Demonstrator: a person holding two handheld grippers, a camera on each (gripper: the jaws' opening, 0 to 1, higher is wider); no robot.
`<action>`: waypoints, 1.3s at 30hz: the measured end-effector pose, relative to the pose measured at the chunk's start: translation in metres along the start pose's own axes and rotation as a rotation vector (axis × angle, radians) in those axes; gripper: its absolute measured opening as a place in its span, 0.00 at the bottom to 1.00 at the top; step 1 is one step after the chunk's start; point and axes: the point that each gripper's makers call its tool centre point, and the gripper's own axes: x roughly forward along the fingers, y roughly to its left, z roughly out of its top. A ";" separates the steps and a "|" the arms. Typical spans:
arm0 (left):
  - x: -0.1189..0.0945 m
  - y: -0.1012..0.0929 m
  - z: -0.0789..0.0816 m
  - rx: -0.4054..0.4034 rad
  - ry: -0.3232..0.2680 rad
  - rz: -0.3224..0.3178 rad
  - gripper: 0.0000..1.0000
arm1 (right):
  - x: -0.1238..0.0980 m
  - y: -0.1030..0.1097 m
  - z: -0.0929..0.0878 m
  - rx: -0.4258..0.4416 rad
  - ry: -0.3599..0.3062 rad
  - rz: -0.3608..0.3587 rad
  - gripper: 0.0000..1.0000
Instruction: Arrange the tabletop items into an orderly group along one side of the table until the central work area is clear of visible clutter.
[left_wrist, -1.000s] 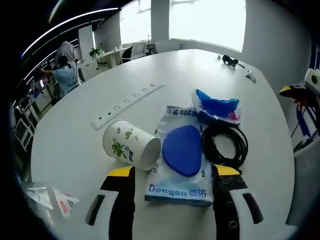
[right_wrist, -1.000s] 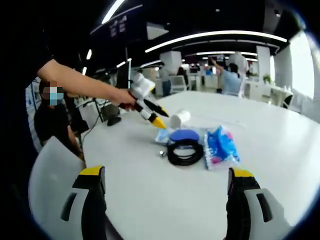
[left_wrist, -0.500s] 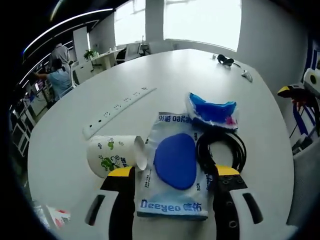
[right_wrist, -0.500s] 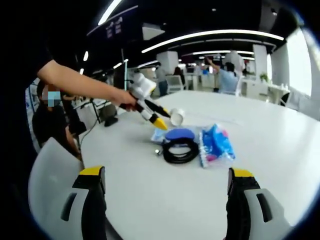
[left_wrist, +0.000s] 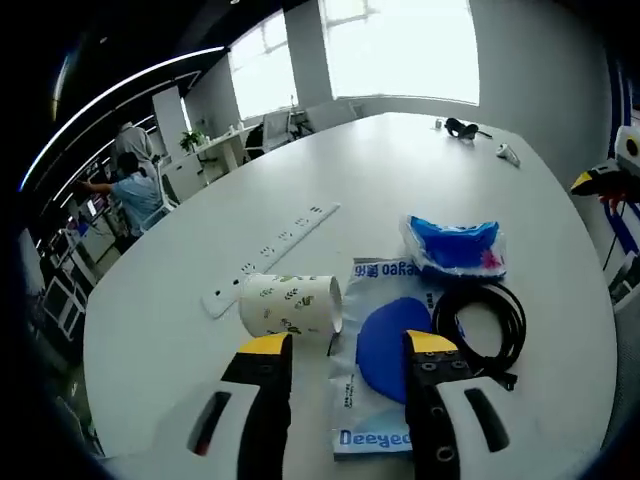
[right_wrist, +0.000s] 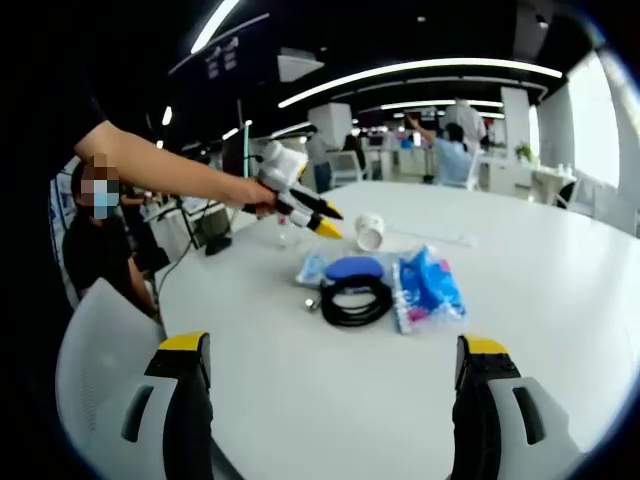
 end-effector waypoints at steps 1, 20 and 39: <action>0.005 0.002 0.003 -0.004 0.005 -0.010 0.43 | -0.001 -0.001 -0.001 0.002 0.002 -0.003 1.00; 0.073 -0.031 0.062 0.041 -0.029 -0.104 0.42 | -0.025 -0.027 -0.014 0.069 -0.005 -0.083 1.00; 0.081 0.009 0.055 0.055 0.008 -0.052 0.46 | -0.018 -0.039 -0.017 0.093 -0.003 -0.083 1.00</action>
